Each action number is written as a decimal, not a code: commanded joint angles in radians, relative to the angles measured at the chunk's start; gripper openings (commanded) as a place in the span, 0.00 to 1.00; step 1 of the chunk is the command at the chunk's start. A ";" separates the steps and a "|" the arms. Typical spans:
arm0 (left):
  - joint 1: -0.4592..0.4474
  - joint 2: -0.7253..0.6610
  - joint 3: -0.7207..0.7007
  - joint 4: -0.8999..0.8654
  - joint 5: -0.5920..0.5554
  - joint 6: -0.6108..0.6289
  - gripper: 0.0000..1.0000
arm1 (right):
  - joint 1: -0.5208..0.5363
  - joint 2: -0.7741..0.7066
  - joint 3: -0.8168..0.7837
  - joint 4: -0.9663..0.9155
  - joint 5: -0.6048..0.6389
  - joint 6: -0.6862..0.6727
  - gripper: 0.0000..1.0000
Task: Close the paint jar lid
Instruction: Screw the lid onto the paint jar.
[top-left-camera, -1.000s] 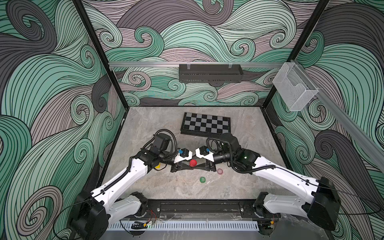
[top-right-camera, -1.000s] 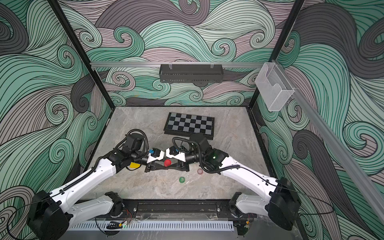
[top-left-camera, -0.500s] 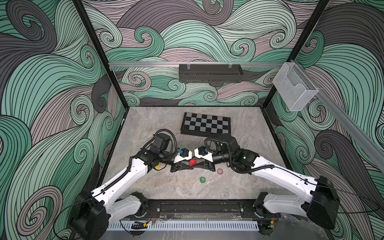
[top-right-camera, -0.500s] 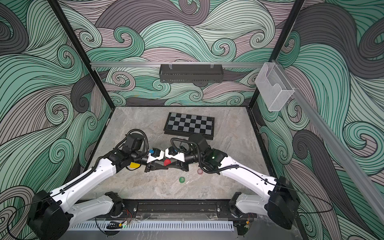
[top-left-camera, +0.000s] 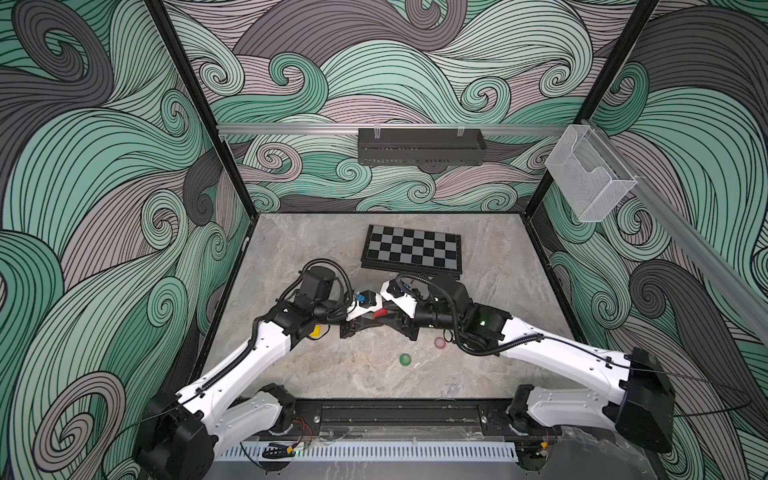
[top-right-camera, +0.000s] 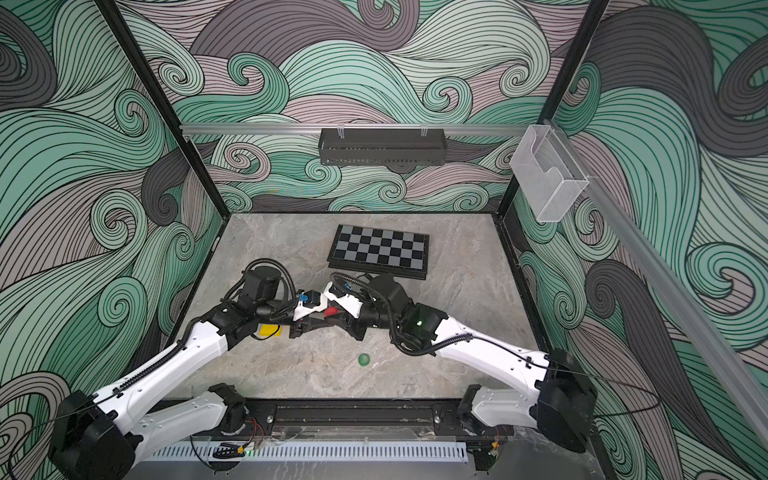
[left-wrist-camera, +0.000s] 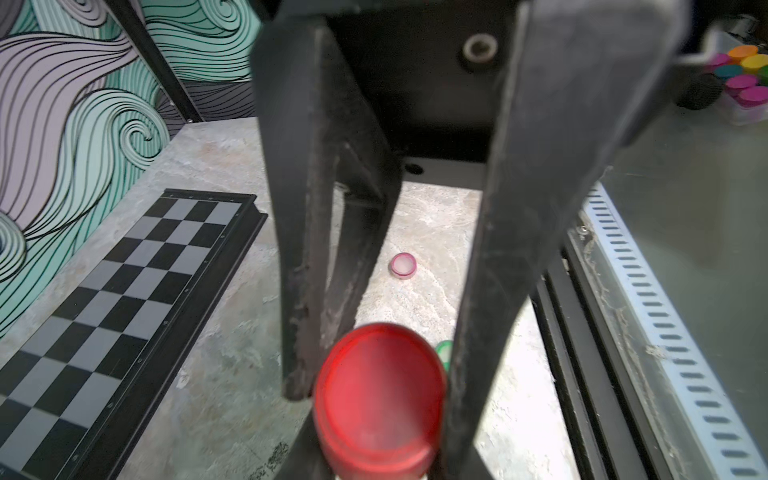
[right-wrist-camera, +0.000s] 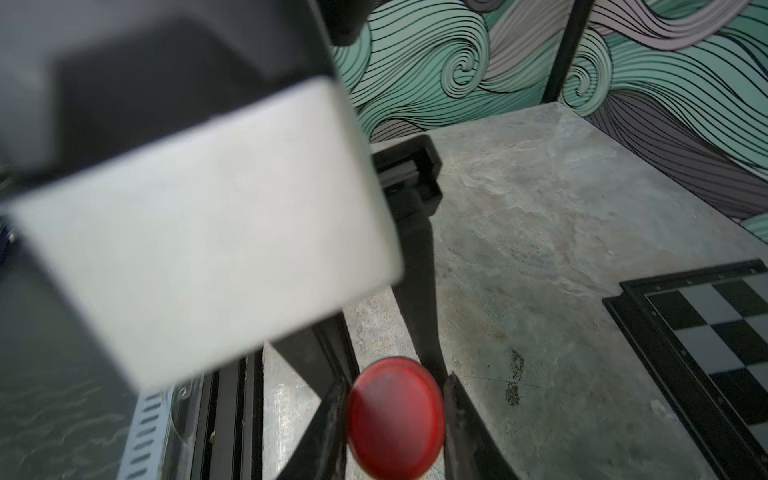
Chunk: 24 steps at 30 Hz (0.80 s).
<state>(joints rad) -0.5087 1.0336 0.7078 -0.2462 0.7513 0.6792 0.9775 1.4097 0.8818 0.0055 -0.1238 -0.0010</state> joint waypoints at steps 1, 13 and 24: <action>-0.024 -0.046 -0.007 0.155 0.019 -0.017 0.22 | 0.056 0.056 0.045 0.068 0.363 0.319 0.00; -0.026 -0.093 -0.050 0.250 -0.059 -0.055 0.22 | 0.214 0.174 0.148 -0.011 0.625 0.561 0.00; -0.026 -0.102 -0.044 0.219 -0.047 -0.040 0.22 | 0.173 0.105 0.117 0.051 0.385 0.274 0.33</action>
<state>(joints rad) -0.5053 0.9630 0.6380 -0.1070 0.5682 0.6121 1.1660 1.5311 1.0073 -0.0463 0.4309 0.3935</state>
